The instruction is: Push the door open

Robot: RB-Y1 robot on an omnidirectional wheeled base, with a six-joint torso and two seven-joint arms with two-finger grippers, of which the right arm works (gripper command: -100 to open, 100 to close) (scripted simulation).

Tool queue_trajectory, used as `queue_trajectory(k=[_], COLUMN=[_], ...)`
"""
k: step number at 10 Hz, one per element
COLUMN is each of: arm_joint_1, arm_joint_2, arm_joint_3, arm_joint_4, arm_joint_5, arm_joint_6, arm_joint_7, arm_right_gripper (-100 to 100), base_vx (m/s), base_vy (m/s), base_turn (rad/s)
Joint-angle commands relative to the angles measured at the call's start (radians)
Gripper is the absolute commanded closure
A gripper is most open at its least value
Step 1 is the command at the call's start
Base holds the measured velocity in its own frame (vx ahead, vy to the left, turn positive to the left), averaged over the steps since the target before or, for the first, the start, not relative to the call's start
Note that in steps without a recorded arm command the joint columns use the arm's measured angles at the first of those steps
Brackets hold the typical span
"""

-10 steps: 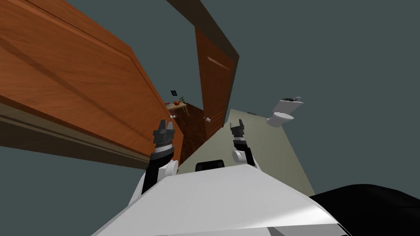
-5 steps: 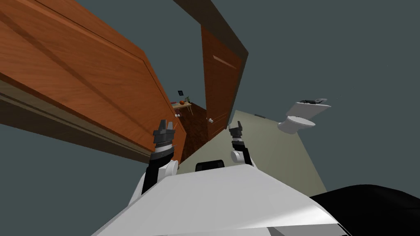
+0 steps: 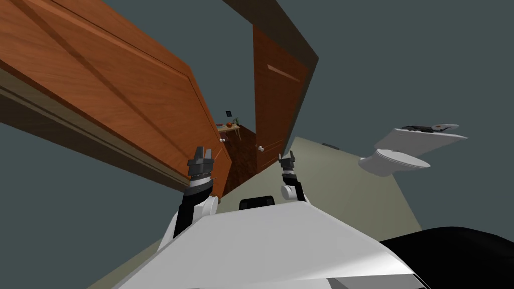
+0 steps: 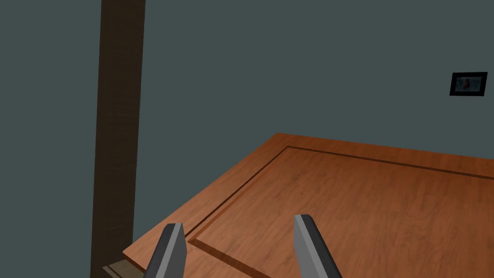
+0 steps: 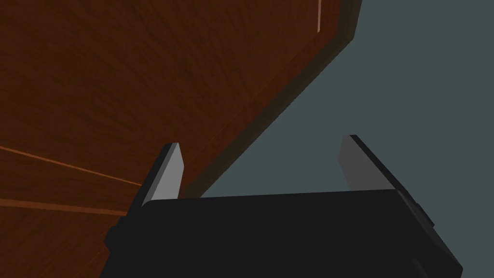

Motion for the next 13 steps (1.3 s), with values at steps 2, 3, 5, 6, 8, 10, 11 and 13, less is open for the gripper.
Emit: queue_trajectory(k=[2, 3, 5, 6, 8, 10, 11, 13], arm_joint_1=[-0.014, -0.019, -0.030, -0.035, -0.046, -0.057, -0.062, -0.073], arm_joint_2=[-0.004, -0.005, -0.008, -0.009, -0.011, -0.012, -0.012, -0.012], arm_joint_3=[0.017, 0.023, 0.035, 0.041, 0.054, 0.066, 0.073, 0.085], arm_joint_4=[0.054, 0.075, 0.118, 0.140, 0.183, 0.228, 0.250, 0.294], arm_joint_5=[-0.038, -0.054, -0.085, -0.100, -0.132, -0.164, -0.180, -0.212], arm_joint_6=[-0.033, -0.046, -0.071, -0.084, -0.110, -0.137, -0.150, -0.177], arm_joint_7=[-0.034, -0.047, -0.074, -0.088, -0.115, -0.143, -0.157, -0.185], arm_right_gripper=[-100, -100, -100, -100, -100, -100, -100, -100], base_vx=[0.055, 0.051, 0.038, 0.046, 0.044, 0.028, 0.033, 0.033], base_vy=[-0.087, -0.087, -0.097, -0.100, -0.092, -0.102, -0.118, -0.110], base_turn=[0.224, 0.174, 0.218, 0.205, 0.217, 0.197, 0.217, 0.209])
